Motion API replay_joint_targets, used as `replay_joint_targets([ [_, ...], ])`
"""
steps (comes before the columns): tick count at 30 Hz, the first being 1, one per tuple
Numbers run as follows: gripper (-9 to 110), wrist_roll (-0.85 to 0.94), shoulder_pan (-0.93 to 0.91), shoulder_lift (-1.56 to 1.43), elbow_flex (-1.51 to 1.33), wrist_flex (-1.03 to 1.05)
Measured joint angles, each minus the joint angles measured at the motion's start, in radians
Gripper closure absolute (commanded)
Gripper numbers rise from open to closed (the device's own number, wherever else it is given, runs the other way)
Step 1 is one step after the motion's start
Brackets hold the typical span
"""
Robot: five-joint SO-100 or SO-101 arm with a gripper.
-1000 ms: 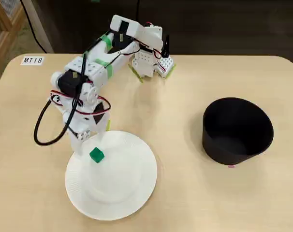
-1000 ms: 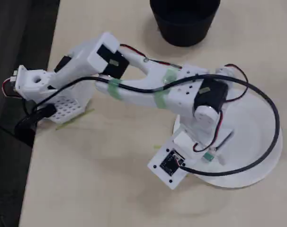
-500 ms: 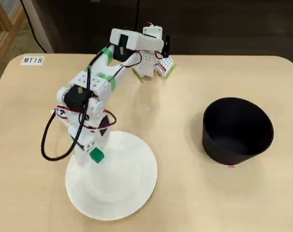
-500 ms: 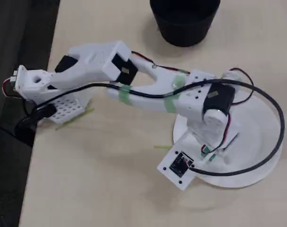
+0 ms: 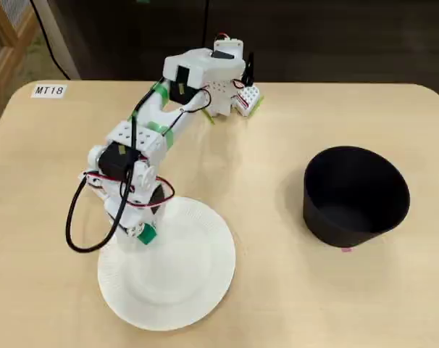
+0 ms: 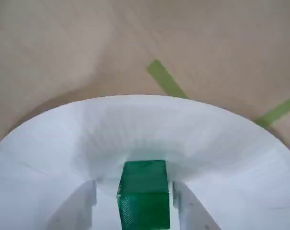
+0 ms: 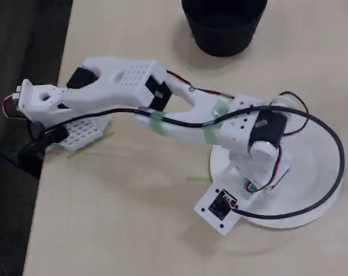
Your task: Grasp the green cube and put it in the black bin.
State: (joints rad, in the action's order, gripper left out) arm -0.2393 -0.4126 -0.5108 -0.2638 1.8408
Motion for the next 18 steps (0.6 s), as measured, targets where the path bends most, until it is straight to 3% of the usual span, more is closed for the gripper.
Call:
replay_joint_targets([
  [2, 101, 0.000, -0.002, 0.017, 0.021, 0.000],
  [13, 102, 0.000, -0.006, 0.048, 0.098, 0.000],
  [18, 102, 0.060, -0.006, -0.107, 0.132, 0.008],
])
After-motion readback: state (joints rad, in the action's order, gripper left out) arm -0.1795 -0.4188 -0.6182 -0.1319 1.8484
